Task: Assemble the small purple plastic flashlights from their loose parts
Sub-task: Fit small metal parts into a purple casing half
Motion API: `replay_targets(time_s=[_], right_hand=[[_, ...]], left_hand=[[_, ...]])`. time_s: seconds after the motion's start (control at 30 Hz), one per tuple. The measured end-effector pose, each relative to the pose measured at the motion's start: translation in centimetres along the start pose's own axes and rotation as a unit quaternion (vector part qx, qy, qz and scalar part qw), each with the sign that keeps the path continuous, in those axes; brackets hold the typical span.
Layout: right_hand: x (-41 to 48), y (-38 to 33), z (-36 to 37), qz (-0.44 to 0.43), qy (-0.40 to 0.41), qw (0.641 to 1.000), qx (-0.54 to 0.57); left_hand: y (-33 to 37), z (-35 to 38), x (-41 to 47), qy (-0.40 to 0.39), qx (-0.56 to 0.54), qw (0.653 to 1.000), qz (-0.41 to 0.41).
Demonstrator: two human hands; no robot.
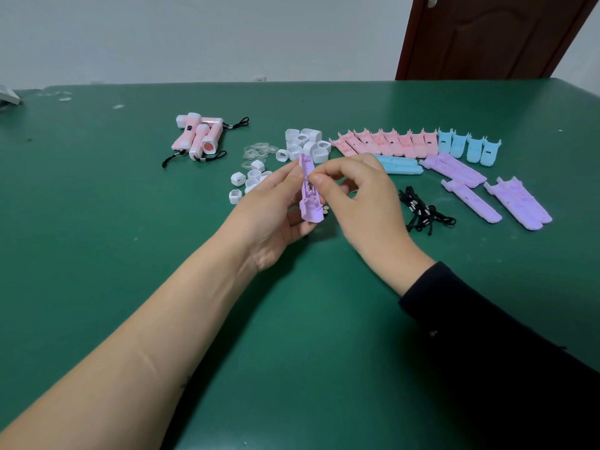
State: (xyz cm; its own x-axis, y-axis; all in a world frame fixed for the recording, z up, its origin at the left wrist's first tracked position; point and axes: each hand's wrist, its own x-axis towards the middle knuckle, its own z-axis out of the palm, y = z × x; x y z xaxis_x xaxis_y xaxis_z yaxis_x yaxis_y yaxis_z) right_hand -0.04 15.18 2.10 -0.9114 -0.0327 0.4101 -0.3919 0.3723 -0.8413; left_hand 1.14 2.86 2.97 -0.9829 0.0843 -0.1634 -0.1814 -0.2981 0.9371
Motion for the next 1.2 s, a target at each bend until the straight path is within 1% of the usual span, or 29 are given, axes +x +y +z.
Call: replay_targets(time_s=[0.33,0.77,1.07,1.2], right_hand=[[0.17,-0.07,-0.14,-0.003,-0.008,1.000,0.004],[0.14,0.13,-0.23,0.006,-0.014,1.000,-0.010],[-0.05,0.51,0.01,-0.026,0.002,0.999,-0.019],[-0.11,0.71,0.09,-0.069,0.015,0.997,-0.029]], left_hand=[[0.04,0.15,0.05,0.013,-0.016,1.000,-0.008],[0.07,0.15,-0.01,0.004,-0.043,0.999,-0.012],[0.22,-0.04,0.40,0.039,-0.119,0.991,-0.054],[0.28,-0.10,0.38,0.051,-0.155,0.984,-0.072]])
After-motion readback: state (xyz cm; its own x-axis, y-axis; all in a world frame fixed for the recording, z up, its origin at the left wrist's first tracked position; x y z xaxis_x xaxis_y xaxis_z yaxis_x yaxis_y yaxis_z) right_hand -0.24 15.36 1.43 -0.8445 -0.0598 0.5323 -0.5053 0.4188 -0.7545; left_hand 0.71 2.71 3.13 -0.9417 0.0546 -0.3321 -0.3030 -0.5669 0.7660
